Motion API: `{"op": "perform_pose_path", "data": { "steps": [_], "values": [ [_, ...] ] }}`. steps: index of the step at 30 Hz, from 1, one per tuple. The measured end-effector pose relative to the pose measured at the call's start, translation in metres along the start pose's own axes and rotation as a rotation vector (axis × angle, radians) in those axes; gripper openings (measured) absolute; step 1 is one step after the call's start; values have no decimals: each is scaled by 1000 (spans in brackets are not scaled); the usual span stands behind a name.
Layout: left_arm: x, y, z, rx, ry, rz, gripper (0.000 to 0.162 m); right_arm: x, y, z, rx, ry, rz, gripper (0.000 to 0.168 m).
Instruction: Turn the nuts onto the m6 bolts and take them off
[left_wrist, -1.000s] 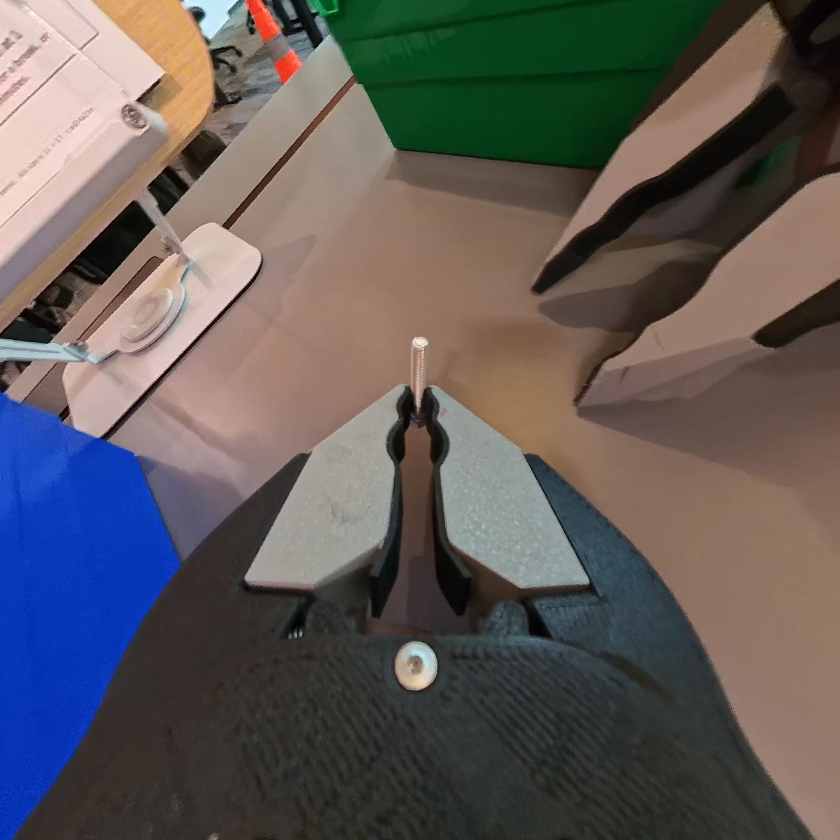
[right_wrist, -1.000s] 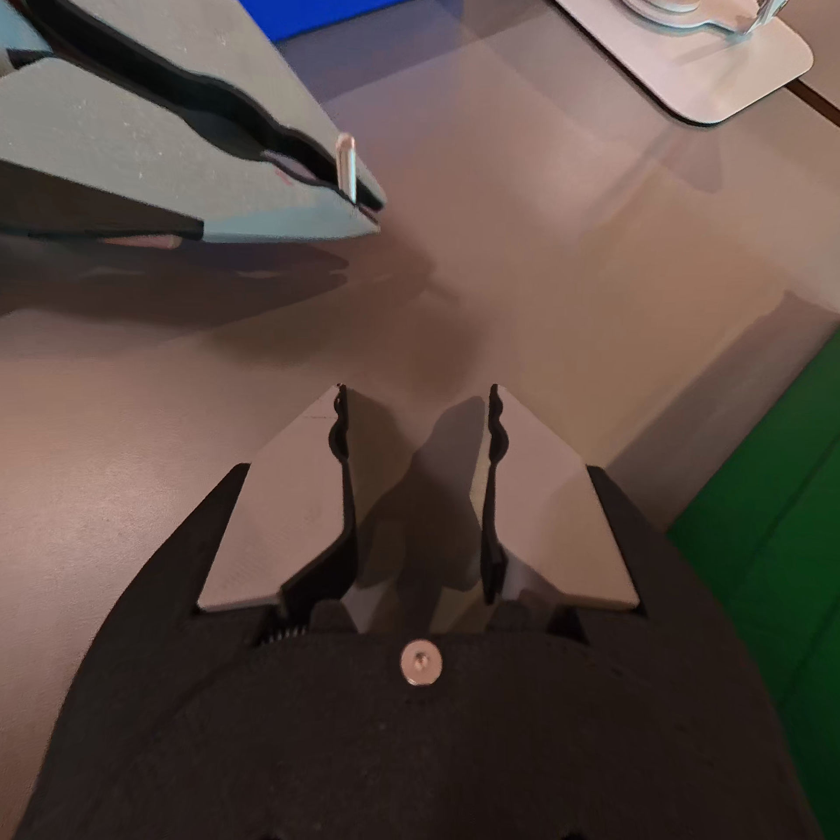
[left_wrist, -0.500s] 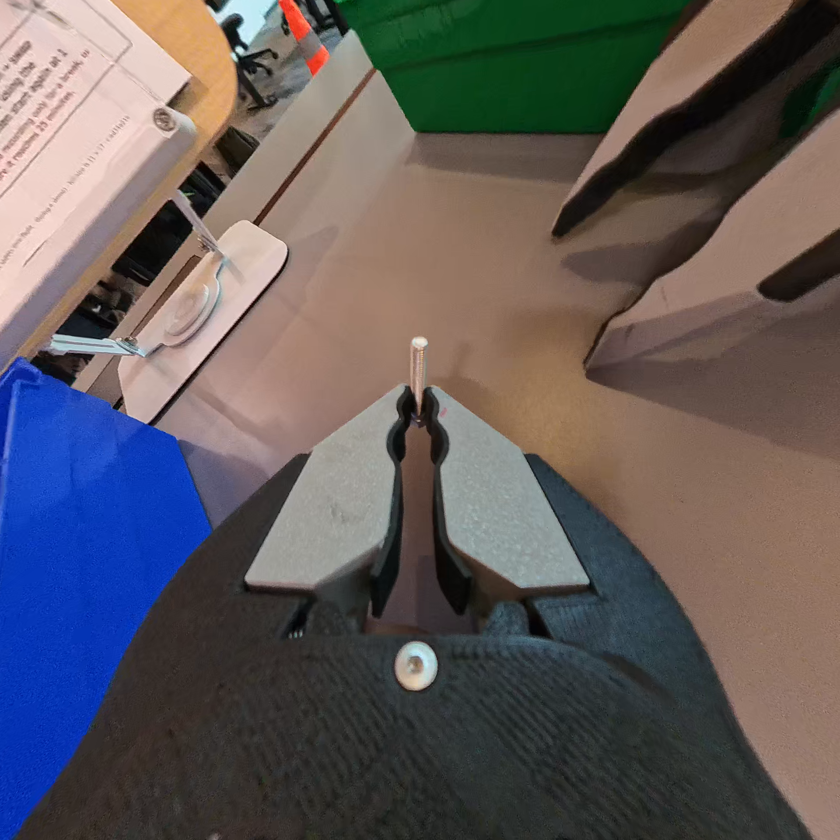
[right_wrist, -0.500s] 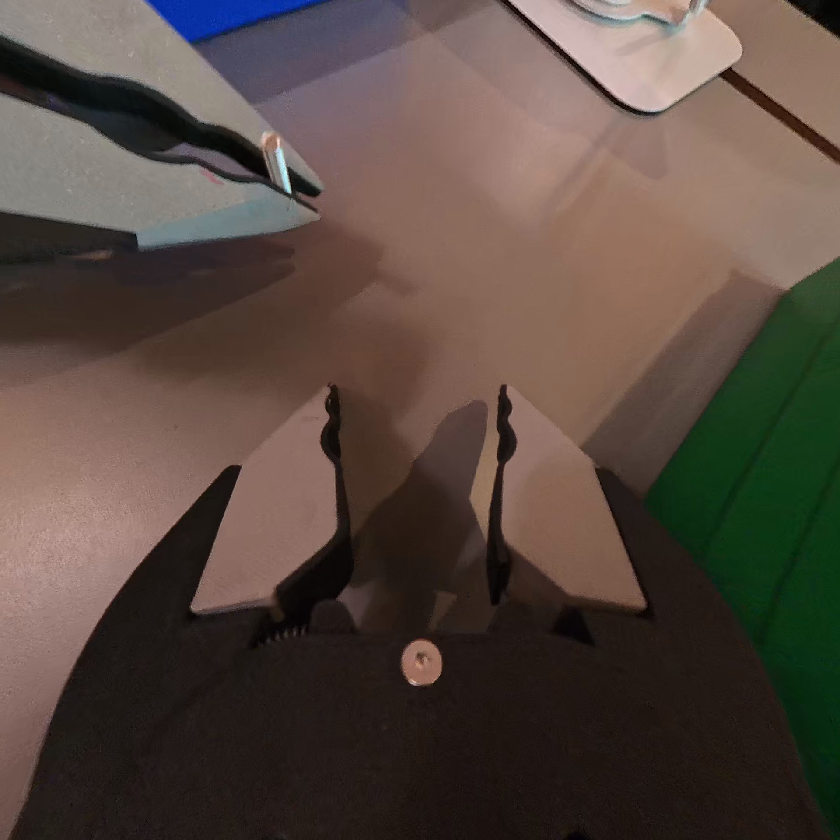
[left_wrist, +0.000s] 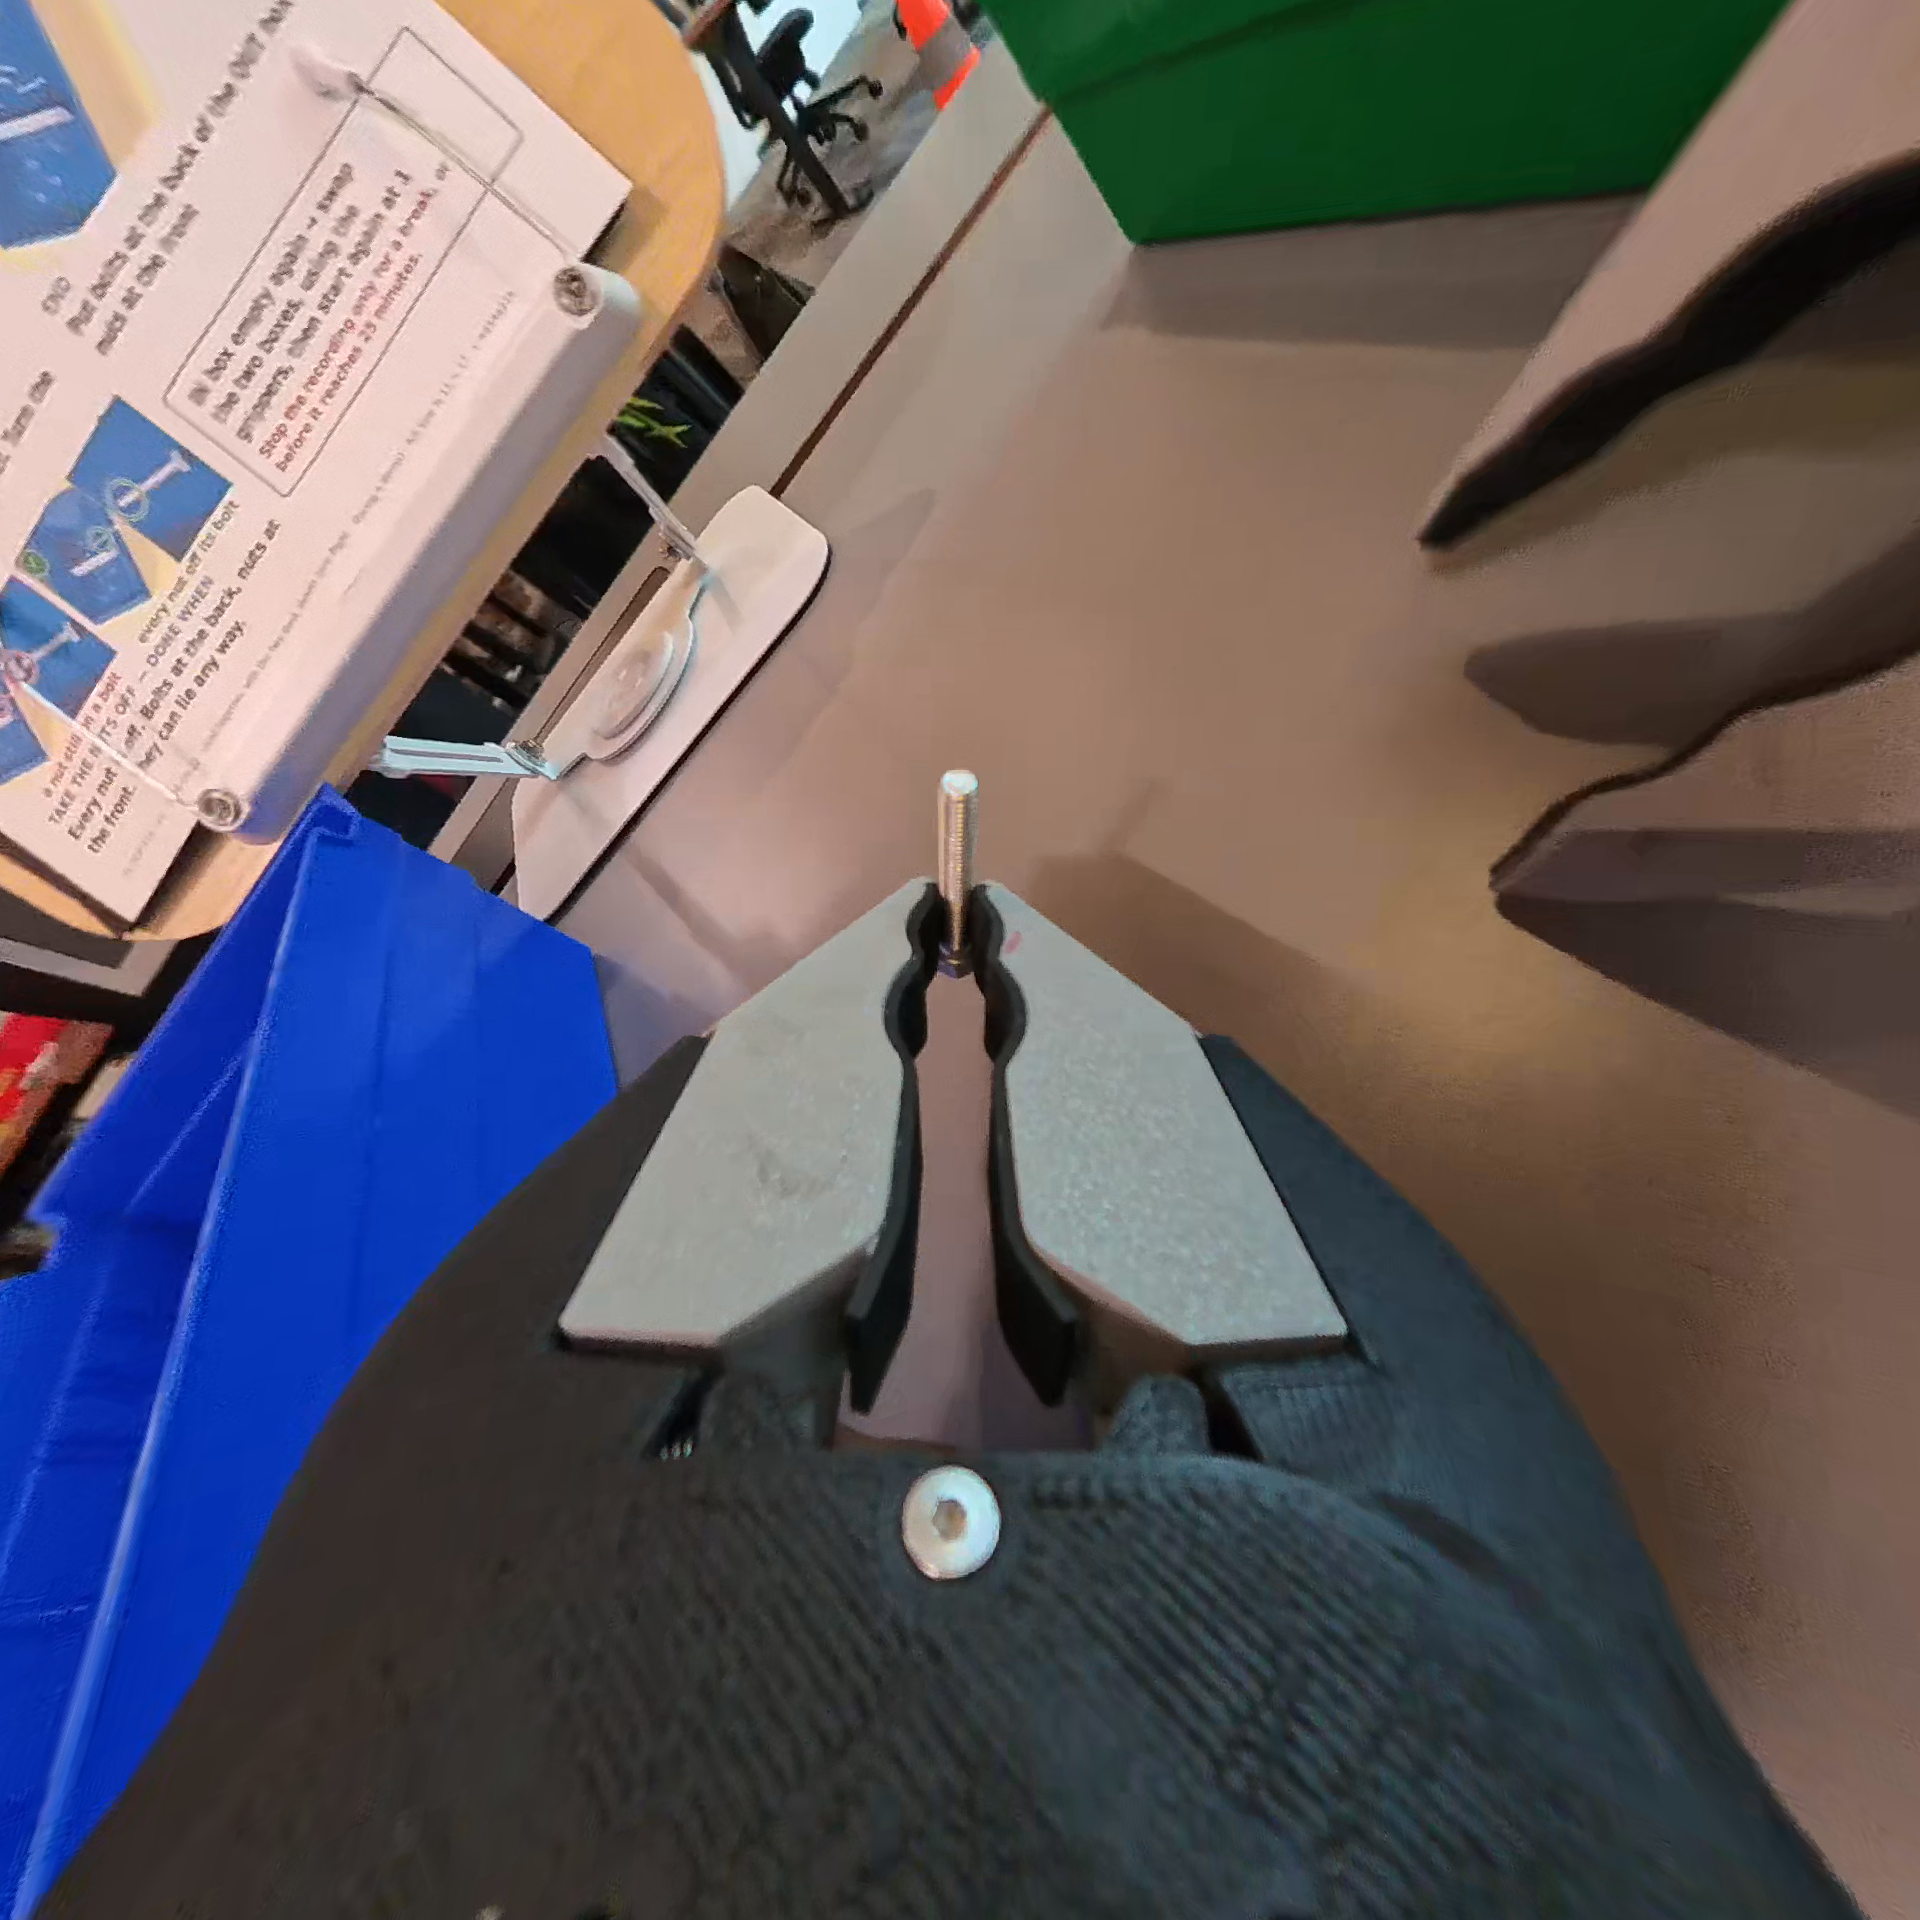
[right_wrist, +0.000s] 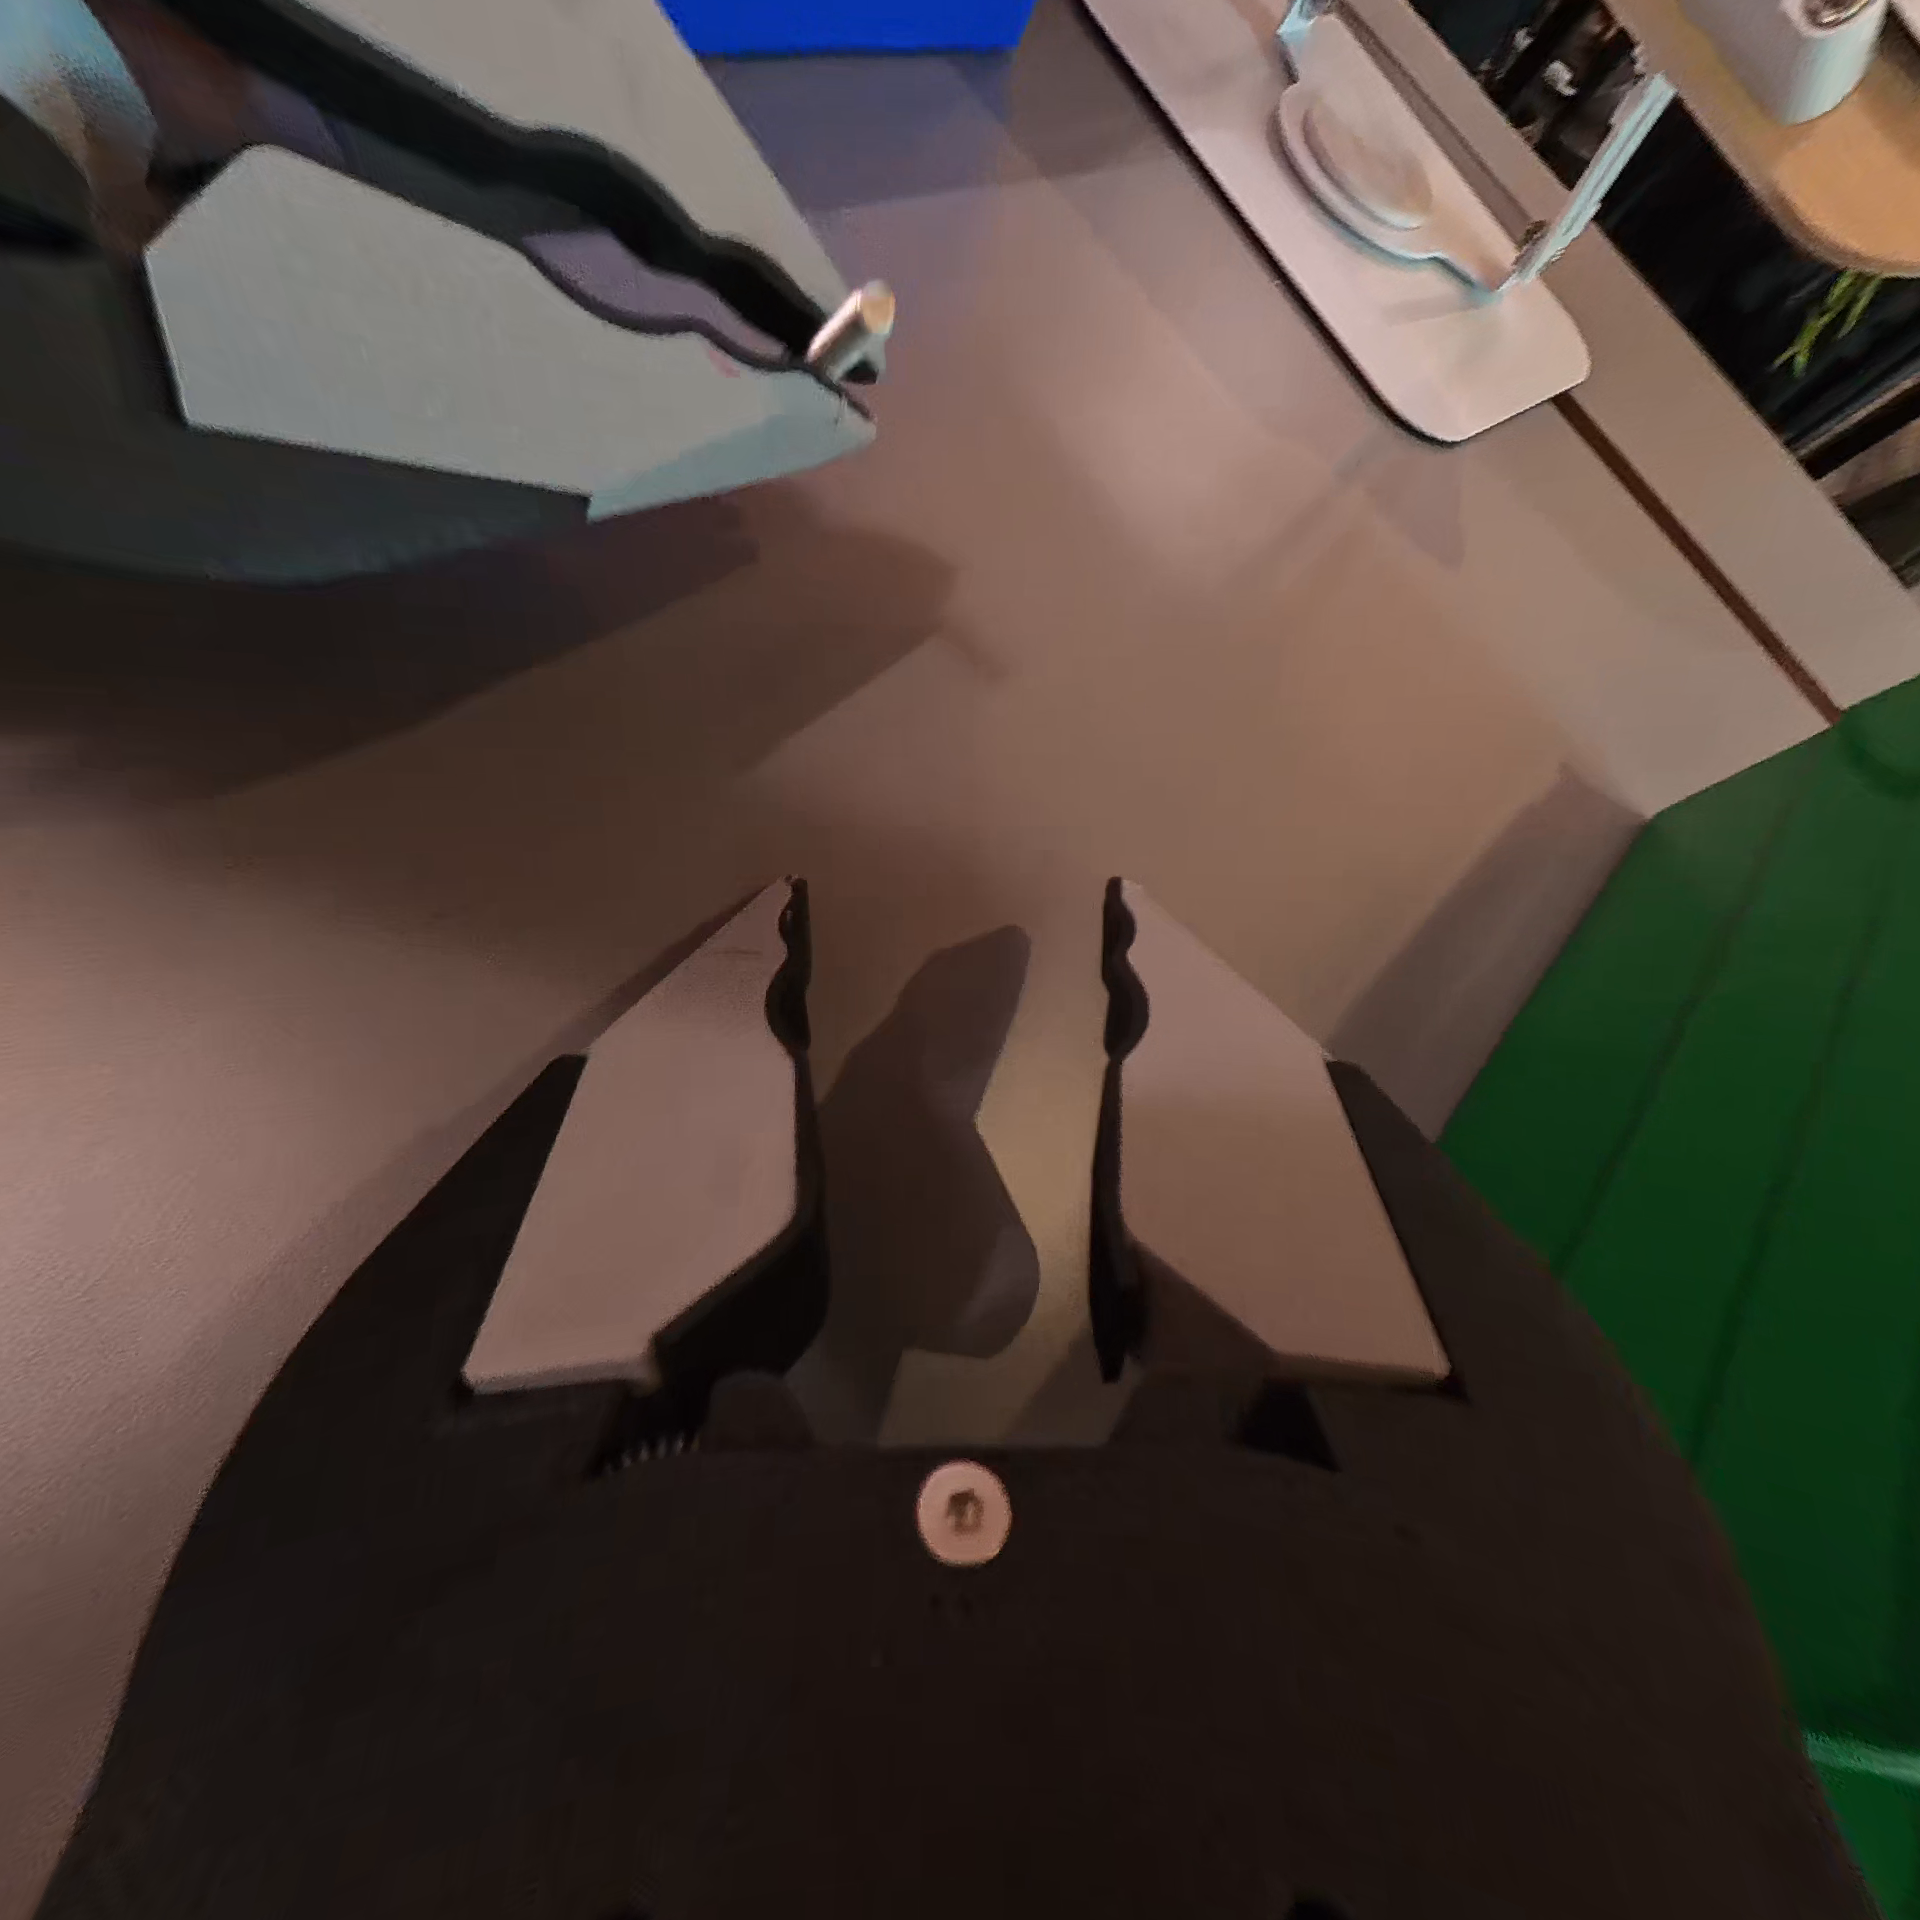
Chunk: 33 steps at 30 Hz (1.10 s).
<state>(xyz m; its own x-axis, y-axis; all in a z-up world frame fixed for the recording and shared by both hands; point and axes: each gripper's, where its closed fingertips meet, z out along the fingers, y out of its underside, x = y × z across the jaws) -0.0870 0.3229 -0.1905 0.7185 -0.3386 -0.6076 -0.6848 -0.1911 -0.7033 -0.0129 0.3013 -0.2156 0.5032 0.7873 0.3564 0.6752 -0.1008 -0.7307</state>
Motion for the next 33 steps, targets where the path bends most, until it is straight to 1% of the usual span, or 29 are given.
{"op": "perform_pose_path", "data": {
  "steps": [2, 5, 9, 13, 15, 17, 19, 22, 23, 24, 27, 29, 33],
  "values": [
    [11, 4, 3, -40, 20, 63, 3, 4, 0, 0, -2, 40, -8, 55],
    [23, 9, 4, -86, 99, 73, 3, 5, -1, 0, 2, 58, -22, 54],
    [23, 5, 0, -51, 106, 59, 3, 11, 0, 0, -2, 95, -16, 58],
    [24, 6, 0, -59, 94, 80, 3, 11, -1, 1, -2, 98, -38, 49],
    [25, 5, -1, -47, 100, 83, 3, 15, -1, 0, 6, 130, -47, 56],
    [30, 4, -4, -38, 127, 90, 3, 17, -2, 0, 10, 162, -70, 57],
    [36, 6, -6, -49, 167, 89, 4, 17, -4, 0, 16, 191, -113, 52],
    [41, 8, -9, -66, 221, 58, 11, 20, -3, 1, 8, 215, -116, 47],
    [41, 10, -9, -78, 232, 35, 11, 22, -2, 1, 5, 217, -103, 47],
    [40, 12, -9, -95, 245, 3, 11, 25, -1, 1, 4, 221, -79, 52],
    [36, 18, -8, -138, 263, -82, 12, 30, 0, 0, 11, 182, 13, 76],
    [38, 18, -8, -137, 267, -73, 9, 31, 0, -1, 23, 161, 47, 77],
    [39, 16, -10, -117, 238, -12, 7, 24, -3, -1, 33, 159, -16, 76]
  ]
}}
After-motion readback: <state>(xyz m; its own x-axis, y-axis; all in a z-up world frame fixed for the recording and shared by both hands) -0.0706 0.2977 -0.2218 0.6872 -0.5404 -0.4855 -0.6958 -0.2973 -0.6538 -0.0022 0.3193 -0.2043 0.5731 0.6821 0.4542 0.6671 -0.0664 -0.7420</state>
